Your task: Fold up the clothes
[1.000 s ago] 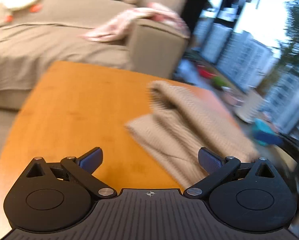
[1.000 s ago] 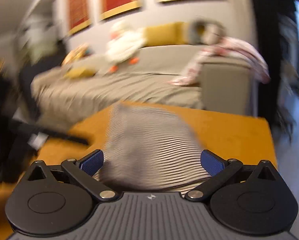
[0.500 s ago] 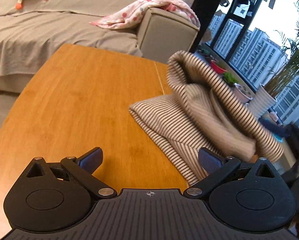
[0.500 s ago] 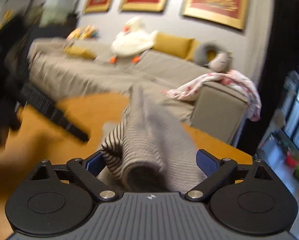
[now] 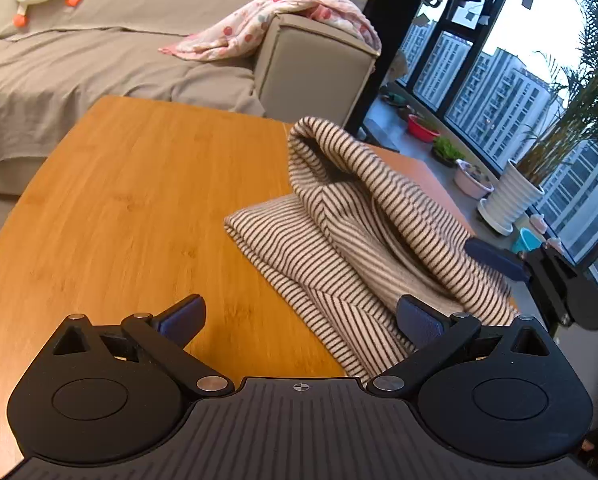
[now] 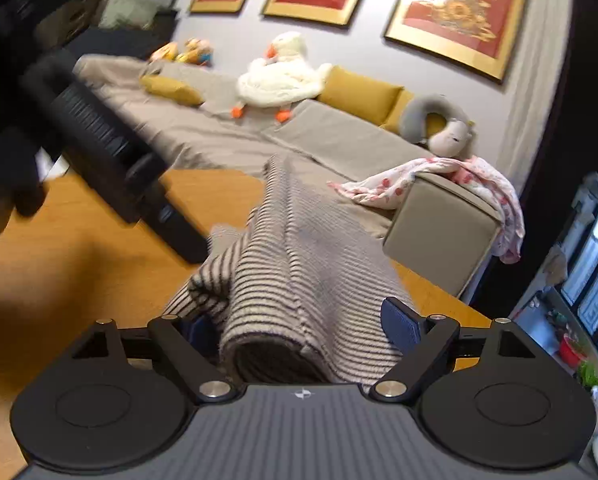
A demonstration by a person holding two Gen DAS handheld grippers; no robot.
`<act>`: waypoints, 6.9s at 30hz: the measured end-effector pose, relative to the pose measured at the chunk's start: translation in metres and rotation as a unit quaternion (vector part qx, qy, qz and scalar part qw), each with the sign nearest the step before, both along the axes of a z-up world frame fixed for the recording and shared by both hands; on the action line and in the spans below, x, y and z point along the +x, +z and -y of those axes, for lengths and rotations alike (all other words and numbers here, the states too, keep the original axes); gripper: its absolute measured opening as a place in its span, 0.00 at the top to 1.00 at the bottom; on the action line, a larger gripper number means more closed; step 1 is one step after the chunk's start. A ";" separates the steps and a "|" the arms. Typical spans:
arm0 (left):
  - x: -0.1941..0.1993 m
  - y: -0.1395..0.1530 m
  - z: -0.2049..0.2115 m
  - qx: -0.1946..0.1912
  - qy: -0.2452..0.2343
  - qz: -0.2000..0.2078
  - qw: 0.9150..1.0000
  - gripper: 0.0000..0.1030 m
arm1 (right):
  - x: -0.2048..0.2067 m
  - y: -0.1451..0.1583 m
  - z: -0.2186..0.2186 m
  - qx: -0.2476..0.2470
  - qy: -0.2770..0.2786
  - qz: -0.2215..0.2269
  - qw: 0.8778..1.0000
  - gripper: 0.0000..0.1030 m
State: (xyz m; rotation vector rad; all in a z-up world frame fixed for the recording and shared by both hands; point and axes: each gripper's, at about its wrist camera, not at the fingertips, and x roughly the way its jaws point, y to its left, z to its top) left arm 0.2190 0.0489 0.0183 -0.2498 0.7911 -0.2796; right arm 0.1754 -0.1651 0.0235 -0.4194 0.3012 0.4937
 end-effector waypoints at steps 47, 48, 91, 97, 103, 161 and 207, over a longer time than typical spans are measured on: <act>0.017 0.051 -0.040 -0.164 -0.040 0.070 0.983 0.36 | -0.042 -0.008 -0.054 -0.155 0.101 0.035 0.982 0.61; 0.020 0.045 -0.032 -0.170 -0.054 0.059 0.982 0.36 | -0.041 -0.006 -0.055 -0.148 0.101 0.029 0.983 0.60; 0.047 -0.006 -0.013 -0.106 -0.094 0.039 0.989 0.33 | 0.023 -0.009 0.051 0.226 -0.027 -0.285 0.931 0.00; 0.048 -0.006 -0.013 -0.109 -0.097 0.040 0.989 0.29 | 0.029 -0.008 0.054 0.285 -0.043 -0.317 0.904 0.00; 0.045 -0.007 -0.014 -0.107 -0.099 0.044 0.988 0.29 | 0.050 0.008 0.092 0.334 -0.029 -0.344 0.877 0.00; 0.006 0.009 0.002 -0.087 -0.119 0.039 0.988 0.52 | 0.065 0.010 0.059 0.173 -0.096 -0.176 0.964 0.07; 0.016 -0.001 -0.063 -0.139 0.016 0.010 0.990 0.19 | -0.019 0.002 -0.053 -0.014 -0.050 -0.014 0.999 0.36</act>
